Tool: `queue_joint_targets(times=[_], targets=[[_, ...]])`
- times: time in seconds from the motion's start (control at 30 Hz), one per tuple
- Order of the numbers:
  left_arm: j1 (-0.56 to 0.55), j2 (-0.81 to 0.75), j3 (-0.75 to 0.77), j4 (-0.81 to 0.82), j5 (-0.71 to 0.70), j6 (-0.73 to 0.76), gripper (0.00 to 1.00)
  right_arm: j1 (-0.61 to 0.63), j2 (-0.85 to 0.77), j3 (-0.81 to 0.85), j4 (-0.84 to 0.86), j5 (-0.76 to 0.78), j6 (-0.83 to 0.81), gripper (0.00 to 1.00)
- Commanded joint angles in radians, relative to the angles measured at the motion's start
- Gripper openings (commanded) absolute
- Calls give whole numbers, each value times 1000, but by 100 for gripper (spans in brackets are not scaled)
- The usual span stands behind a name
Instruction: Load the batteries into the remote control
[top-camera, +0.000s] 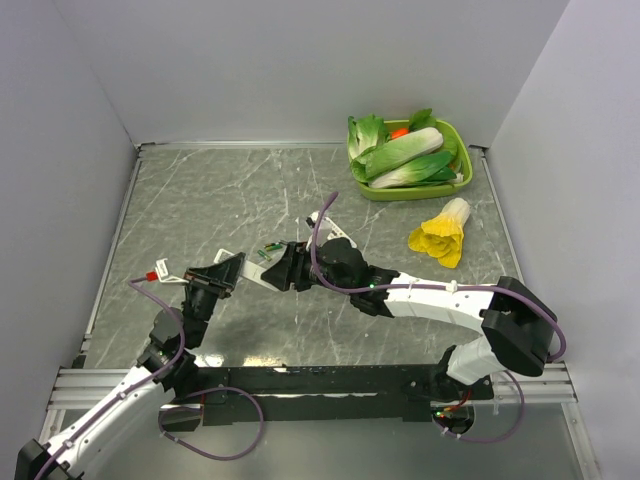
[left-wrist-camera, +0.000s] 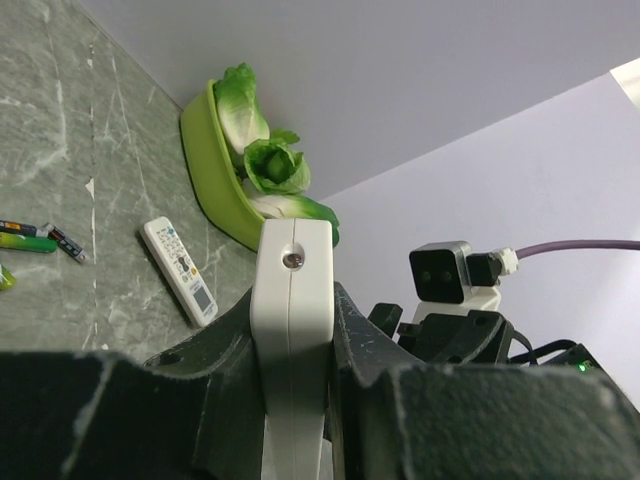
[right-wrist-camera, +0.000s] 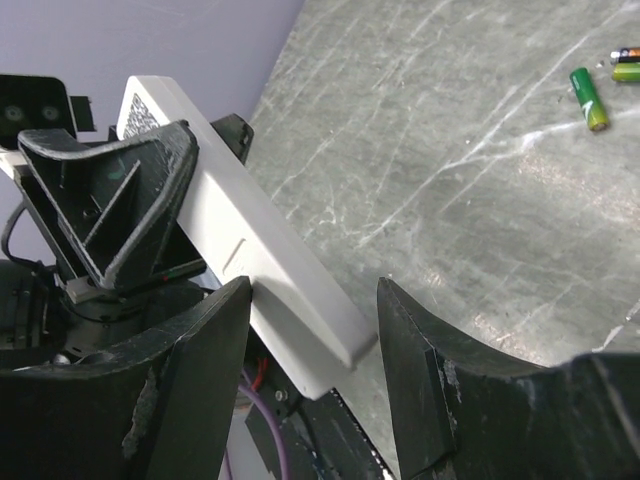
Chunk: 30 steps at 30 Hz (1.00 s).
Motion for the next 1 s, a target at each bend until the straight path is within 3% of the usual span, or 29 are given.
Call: queue_joint_targets(times=[0.0, 0.17, 0.33, 0.47, 0.6, 0.77, 0.97], targets=[[-1, -39, -140, 138, -47, -56, 2, 1, 2, -17, -161, 37, -55, 59], [-1, -65, -114, 21, -70, -65, 2, -1, -37, -39, -137, 27, -80, 60], [-1, -51, -85, -74, -67, -76, 2, -1, -158, -20, -140, 32, -238, 64], [-1, -35, -57, -126, -61, -79, 2, -2, -243, 9, -192, -5, -408, 73], [-1, -8, -27, -193, -39, -62, 2, -1, -312, 18, -252, -93, -673, 80], [-1, 41, 87, -278, 7, -32, 2, 17, -347, 32, -376, -209, -1000, 100], [-1, 128, 185, -332, 77, 19, 2, 54, -445, -123, -237, -282, -1426, 100]])
